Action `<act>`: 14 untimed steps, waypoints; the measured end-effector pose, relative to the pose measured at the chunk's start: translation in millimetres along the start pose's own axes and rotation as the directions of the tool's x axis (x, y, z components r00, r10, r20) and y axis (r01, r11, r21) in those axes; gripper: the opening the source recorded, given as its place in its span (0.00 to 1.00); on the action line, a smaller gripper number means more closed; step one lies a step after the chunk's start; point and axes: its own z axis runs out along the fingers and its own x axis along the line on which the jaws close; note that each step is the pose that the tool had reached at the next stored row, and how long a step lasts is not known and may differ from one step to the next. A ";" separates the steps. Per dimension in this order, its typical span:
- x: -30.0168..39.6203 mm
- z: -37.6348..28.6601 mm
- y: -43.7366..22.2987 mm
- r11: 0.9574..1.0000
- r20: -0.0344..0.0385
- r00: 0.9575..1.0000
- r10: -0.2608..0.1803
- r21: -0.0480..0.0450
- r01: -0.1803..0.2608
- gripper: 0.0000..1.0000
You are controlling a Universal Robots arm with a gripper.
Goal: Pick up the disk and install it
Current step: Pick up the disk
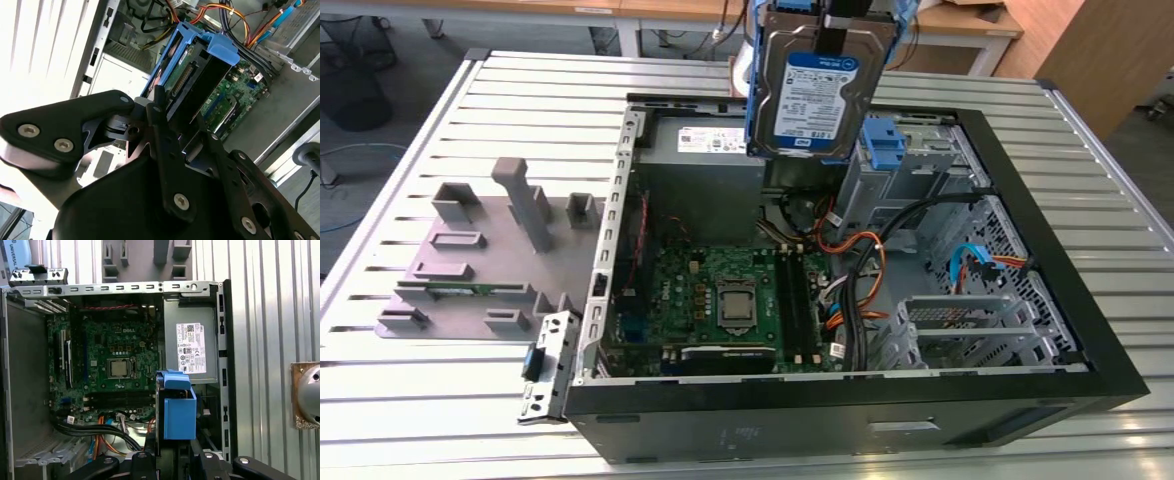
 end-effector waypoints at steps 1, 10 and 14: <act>1.5 -0.1 0.0 1.000 0.000 1.000 0.000 0.000 0.000 0.35; 13.4 -0.5 0.0 1.000 0.000 1.000 0.000 0.000 0.000 0.35; 18.4 -0.7 -0.1 1.000 0.000 1.000 0.000 0.000 0.000 0.35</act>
